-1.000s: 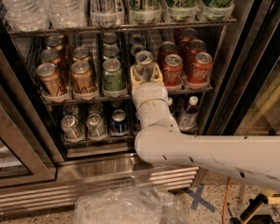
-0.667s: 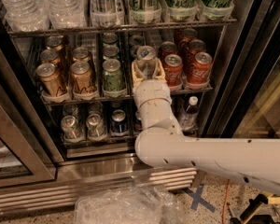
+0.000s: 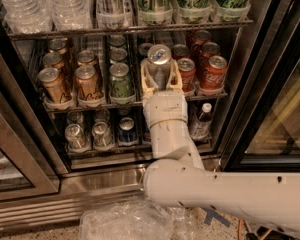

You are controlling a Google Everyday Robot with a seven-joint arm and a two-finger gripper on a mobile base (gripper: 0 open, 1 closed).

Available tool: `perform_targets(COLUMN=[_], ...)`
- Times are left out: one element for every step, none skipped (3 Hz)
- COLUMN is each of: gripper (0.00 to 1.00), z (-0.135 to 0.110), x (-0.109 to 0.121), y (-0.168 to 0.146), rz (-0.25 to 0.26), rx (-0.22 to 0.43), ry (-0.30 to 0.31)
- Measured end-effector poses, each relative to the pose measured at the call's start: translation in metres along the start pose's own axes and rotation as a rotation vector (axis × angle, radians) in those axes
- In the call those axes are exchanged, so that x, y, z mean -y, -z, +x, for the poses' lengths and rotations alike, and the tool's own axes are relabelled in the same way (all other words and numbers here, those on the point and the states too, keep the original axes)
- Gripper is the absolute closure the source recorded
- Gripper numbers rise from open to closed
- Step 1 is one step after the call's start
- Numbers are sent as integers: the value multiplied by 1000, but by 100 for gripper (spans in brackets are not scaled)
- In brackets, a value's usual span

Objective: Pick redbull can from middle shelf of fridge

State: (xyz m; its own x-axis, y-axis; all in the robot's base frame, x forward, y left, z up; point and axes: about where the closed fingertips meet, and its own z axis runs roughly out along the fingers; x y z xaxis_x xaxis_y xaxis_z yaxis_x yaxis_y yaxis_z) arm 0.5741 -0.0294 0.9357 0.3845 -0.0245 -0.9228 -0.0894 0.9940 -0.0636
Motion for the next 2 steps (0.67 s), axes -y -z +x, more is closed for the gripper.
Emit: perform_targets(gripper=[100, 100], z=[-15, -23], x=[0, -1], y=[26, 43], rz=[14, 18], rx=[26, 34], ry=[-5, -8])
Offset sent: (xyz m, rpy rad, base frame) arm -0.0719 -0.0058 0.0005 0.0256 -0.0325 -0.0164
